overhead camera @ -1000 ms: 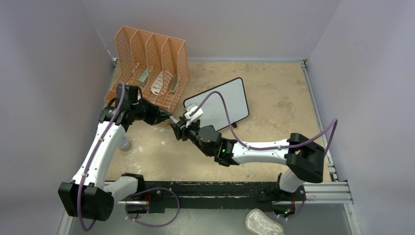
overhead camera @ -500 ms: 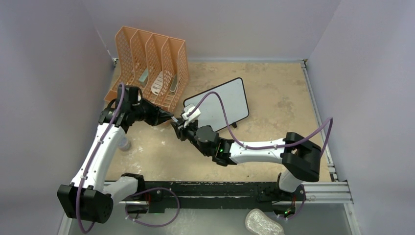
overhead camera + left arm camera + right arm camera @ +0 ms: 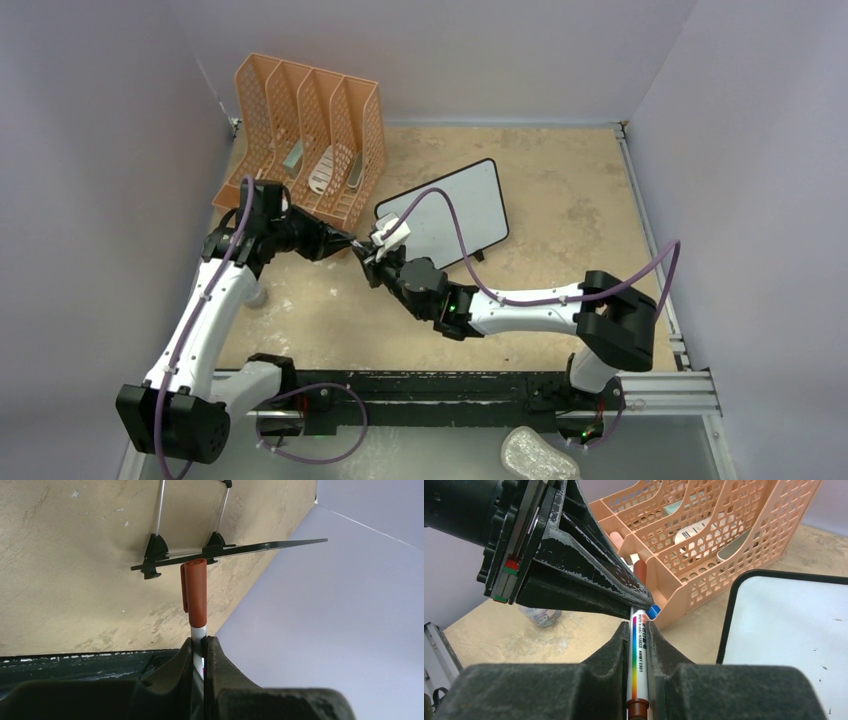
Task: Write a sentence on the whiteboard
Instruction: Open the whiteboard marker at the center of the board.
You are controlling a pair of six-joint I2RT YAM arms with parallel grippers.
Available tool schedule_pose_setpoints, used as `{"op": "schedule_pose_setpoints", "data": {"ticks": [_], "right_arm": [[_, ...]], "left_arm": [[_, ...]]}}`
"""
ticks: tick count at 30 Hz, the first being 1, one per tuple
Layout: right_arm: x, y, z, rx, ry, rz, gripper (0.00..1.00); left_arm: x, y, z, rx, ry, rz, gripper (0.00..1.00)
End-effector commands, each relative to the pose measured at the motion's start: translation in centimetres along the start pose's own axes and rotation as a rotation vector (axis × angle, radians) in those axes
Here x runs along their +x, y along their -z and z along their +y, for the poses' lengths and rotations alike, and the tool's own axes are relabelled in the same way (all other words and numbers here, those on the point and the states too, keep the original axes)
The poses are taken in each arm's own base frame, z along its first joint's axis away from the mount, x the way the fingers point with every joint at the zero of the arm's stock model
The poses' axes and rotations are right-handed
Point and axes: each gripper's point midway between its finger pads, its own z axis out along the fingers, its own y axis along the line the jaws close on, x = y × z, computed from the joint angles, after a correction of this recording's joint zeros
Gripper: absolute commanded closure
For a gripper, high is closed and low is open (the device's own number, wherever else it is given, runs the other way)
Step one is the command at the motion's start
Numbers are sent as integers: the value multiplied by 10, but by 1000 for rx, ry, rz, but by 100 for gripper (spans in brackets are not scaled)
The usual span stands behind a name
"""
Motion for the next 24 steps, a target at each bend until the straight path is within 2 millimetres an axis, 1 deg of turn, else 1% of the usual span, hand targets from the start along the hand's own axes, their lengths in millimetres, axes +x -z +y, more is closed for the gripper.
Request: {"op": "schedule_pose_setpoints", "data": {"ticks": [1,5,9,13,17,18,20,22,24], "right_arm": [[-52,8,2,-4,-56,-123,100],[-57,16,0,-49,-46,-106,100],[-59,27,-4,-115,-32,-66,100],[-62,42,-15,-174,-30,-21,100],[-68,60,-37,-225,-41,9,100],[-70,65,-41,-242,-35,14,100],[-69,73,-51,-261,-21,36,100],[-71,82,-60,-281,-7,50,100],[-72,90,-65,-318,8,63,100]], "left_arm": [[12,6,-3,36,7,44,100],[10,8,0,48,-46,23,92],[9,14,-6,101,-198,-2,83],[4,26,-18,184,-402,-79,66],[-5,43,-35,255,-645,-187,41],[-4,46,-42,296,-740,-199,38],[0,48,-49,348,-884,-199,31],[10,50,-54,412,-1022,-161,28],[19,49,-57,474,-1125,-115,27]]}}
